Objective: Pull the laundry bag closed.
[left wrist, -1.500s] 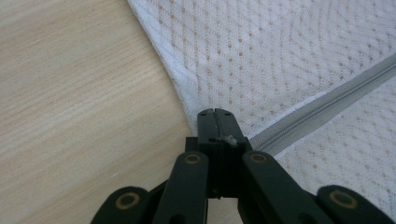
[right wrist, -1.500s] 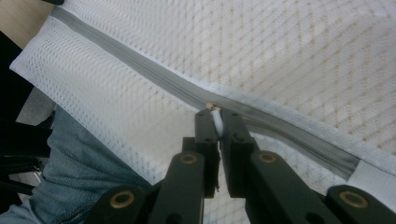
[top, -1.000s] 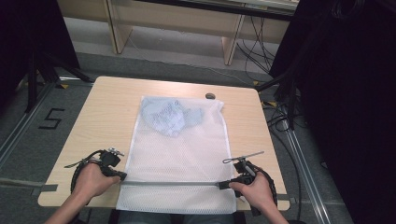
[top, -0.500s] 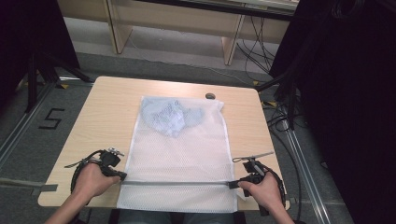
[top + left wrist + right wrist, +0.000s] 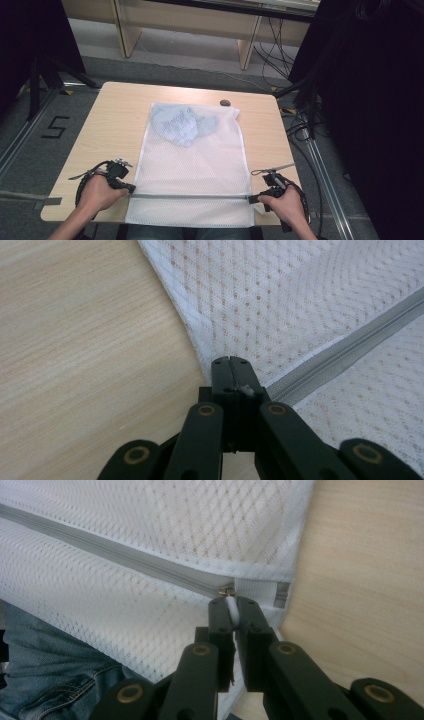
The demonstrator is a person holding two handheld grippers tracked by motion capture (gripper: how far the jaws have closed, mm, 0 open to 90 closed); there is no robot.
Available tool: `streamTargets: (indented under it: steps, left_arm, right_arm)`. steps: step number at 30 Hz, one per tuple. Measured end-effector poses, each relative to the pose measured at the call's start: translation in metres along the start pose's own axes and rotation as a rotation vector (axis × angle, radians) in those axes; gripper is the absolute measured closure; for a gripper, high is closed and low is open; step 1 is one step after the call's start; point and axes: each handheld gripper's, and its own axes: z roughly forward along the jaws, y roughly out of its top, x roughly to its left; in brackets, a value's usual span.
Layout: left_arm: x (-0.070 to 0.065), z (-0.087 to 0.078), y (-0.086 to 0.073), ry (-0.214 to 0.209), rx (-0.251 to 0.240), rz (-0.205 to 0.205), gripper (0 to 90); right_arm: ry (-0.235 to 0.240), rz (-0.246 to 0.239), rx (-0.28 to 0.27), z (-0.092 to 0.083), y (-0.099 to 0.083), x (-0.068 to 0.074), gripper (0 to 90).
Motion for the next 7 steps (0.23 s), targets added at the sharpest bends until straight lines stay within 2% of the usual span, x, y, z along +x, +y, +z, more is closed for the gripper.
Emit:
streamTargets:
  steps: [1,2,3,4,5,6,7]
  left_arm:
    - [0.0000,0.0001,-0.0001,0.000,-0.002,-0.004,90.0]
    - [0.0004,0.0002,-0.0006,-0.002,-0.007,-0.005,90.0]
    - [0.0004,0.0002,-0.0006,-0.002,-0.007,-0.005,89.9]
    - [0.0008,-0.0001,-0.0009,0.001,-0.007,-0.002,89.8]
    - [0.0012,-0.0001,-0.0009,0.002,-0.008,0.003,89.8]
    - [0.0005,0.0002,-0.0010,0.006,-0.013,0.001,89.7]
    - [0.0018,-0.0002,-0.0008,-0.007,-0.002,0.024,89.6]
  right_arm:
    - [0.002,0.002,-0.011,-0.0002,0.0001,0.0009,86.6]
    - [0.026,0.022,-0.066,-0.0030,0.0006,0.0028,83.3]
    - [0.026,0.022,-0.066,-0.0030,0.0006,0.0028,83.3]
    - [0.095,0.047,-0.154,-0.0074,0.0000,0.0022,76.7]
    - [0.095,0.047,-0.154,-0.0074,0.0000,0.0022,76.7]
    - [0.107,0.020,-0.175,-0.0085,0.0002,-0.0018,74.5]
    - [0.099,0.033,-0.210,-0.0101,-0.0002,-0.0034,72.7]
